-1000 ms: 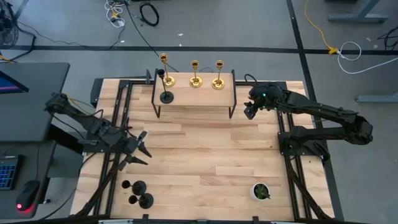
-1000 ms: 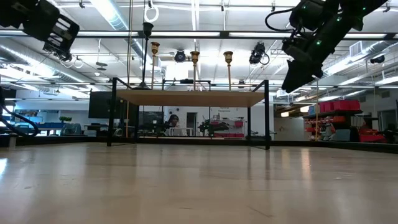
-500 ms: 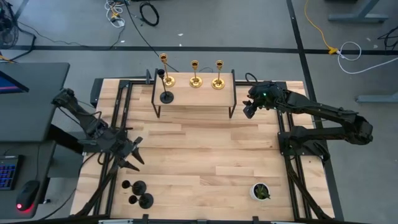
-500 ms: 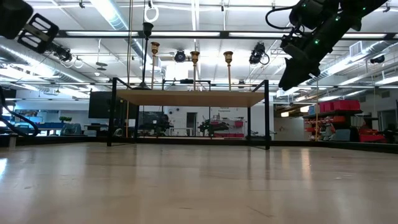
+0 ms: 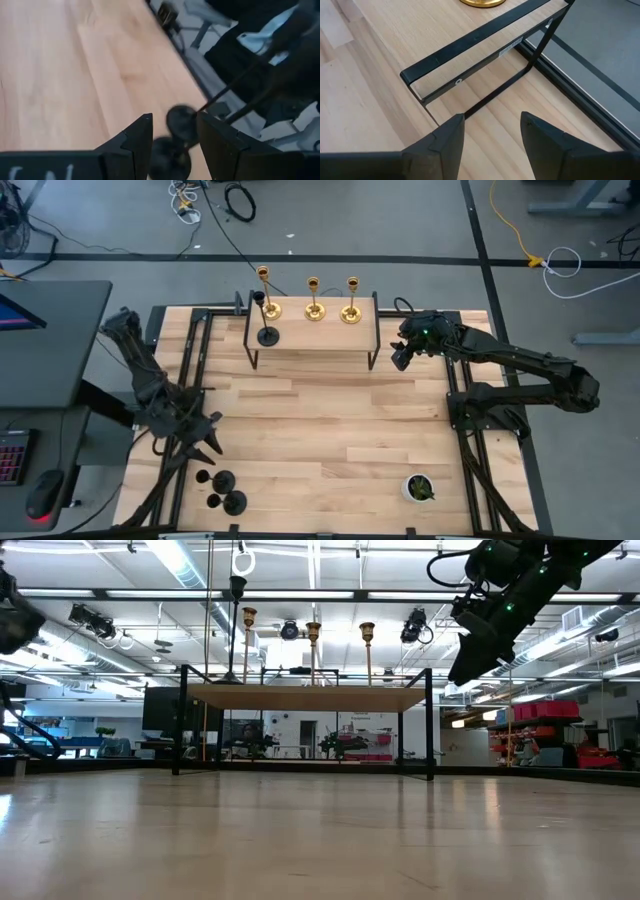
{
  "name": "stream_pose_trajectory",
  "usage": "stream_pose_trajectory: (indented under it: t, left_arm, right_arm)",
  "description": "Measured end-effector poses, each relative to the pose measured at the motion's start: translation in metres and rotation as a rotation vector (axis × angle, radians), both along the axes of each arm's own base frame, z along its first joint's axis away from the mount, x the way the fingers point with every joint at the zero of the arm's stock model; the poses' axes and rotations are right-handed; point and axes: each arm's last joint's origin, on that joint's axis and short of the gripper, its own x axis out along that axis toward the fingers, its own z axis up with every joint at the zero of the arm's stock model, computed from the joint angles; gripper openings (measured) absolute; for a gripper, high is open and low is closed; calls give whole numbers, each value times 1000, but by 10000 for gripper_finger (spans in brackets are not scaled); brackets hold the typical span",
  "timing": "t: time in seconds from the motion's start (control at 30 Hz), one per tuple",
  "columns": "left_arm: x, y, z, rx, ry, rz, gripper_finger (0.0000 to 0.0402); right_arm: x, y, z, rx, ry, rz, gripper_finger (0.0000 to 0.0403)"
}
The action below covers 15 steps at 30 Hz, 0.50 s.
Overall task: Pick & Place candle stick holders
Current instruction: Put the top black candle holder aligned with the other black candle holder on the shelf
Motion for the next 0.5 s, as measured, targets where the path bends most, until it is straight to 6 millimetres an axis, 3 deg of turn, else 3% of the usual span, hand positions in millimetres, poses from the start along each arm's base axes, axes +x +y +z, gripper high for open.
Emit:
stream_pose_trajectory:
  t: [0.5]
  left_arm:
    - [-18,-15,-44,-189,-23,-44,156]
  right_arm:
    - [0,0,0,0,0,0,194]
